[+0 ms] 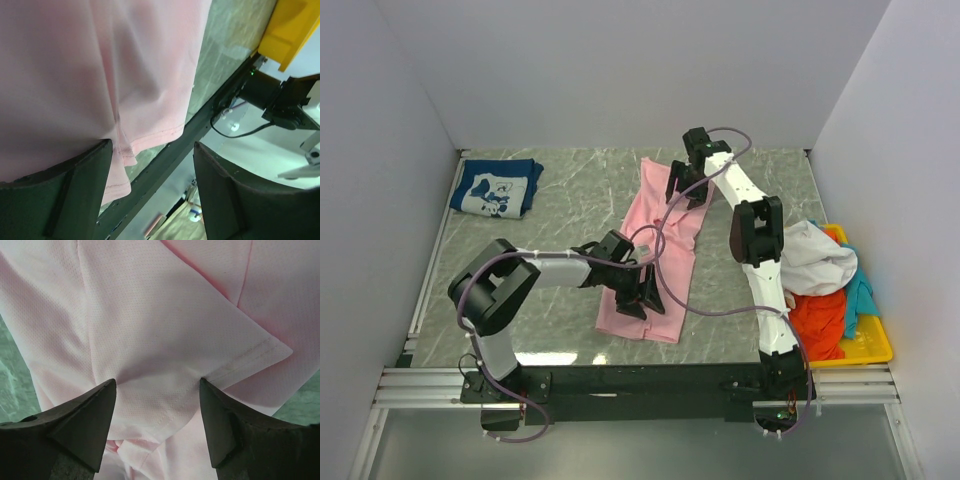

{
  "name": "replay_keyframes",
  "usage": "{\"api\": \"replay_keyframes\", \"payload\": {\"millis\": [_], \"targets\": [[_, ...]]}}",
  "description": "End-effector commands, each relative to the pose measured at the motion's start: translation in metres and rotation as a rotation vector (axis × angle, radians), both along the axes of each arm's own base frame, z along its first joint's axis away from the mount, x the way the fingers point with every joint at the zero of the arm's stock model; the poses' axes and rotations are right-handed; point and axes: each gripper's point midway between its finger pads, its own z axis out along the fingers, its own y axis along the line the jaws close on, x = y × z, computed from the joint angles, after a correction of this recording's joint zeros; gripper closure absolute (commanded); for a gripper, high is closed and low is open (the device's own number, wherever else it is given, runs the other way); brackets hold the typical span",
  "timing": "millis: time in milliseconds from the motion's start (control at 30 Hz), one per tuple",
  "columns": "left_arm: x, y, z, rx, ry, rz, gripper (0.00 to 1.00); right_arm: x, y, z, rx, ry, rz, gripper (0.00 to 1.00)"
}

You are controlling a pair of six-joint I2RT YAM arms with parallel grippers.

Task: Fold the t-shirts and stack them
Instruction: Fold the tshirt

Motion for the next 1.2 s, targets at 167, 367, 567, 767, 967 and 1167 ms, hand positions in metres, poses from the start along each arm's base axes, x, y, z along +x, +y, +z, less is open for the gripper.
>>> {"api": "replay_keyframes", "payload": {"millis": [167, 367, 567, 767, 967, 1167], "targets": [[-0.012, -0.025, 0.018, -0.080, -0.082, -0.131, 0.27, 0.023, -0.003, 0.046, 0.056, -0.135, 0.027, 0.25], [-0.008, -0.032, 0.045, -0.136, -0.156, -0.173, 0.26, 0.031, 0.003, 0.091, 0.152, -0.226, 0.052, 0.22], [0.017, -0.021, 0.087, -0.117, -0.301, -0.152, 0.24, 0.027, -0.006, 0.158, 0.185, -0.345, 0.056, 0.20], [0.058, 0.042, 0.108, -0.066, -0.377, 0.023, 0.25, -0.017, -0.029, 0.188, 0.118, -0.352, 0.041, 0.19], [0.076, 0.111, 0.077, 0.109, -0.359, 0.157, 0.26, -0.106, -0.034, 0.180, 0.144, -0.256, 0.021, 0.20], [0.055, 0.120, 0.052, 0.116, -0.289, 0.166, 0.27, -0.220, -0.017, 0.118, 0.159, -0.092, 0.035, 0.20]]}}
